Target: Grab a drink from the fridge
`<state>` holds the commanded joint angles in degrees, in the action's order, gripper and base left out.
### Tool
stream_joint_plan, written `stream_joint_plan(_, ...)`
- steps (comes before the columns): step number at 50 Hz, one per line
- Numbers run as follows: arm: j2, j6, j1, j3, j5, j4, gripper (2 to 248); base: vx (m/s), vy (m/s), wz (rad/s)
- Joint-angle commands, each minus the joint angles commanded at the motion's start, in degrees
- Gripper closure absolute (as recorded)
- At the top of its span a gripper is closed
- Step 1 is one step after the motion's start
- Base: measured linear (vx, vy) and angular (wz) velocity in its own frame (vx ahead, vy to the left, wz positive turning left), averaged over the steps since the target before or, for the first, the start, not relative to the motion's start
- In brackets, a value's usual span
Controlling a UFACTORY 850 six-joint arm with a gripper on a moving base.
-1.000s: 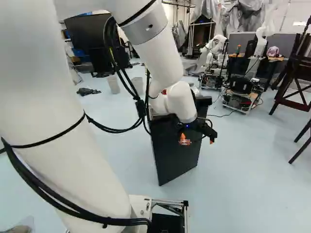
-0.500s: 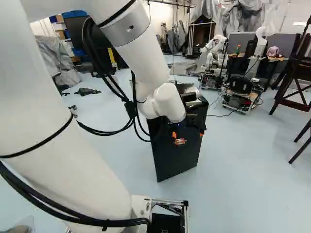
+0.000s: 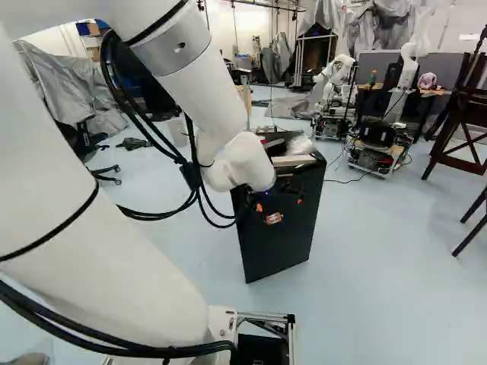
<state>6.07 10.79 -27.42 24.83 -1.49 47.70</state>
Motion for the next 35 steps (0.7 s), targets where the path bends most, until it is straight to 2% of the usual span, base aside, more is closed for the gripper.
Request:
stream_joint_plan(23,-1.7,0.0,3.7,1.6,-4.1,3.8,3,0.0,0.0,0.0)
stream_joint_plan(35,-2.5,0.0,4.5,2.4,-5.0,4.7,3,0.0,0.0,0.0)
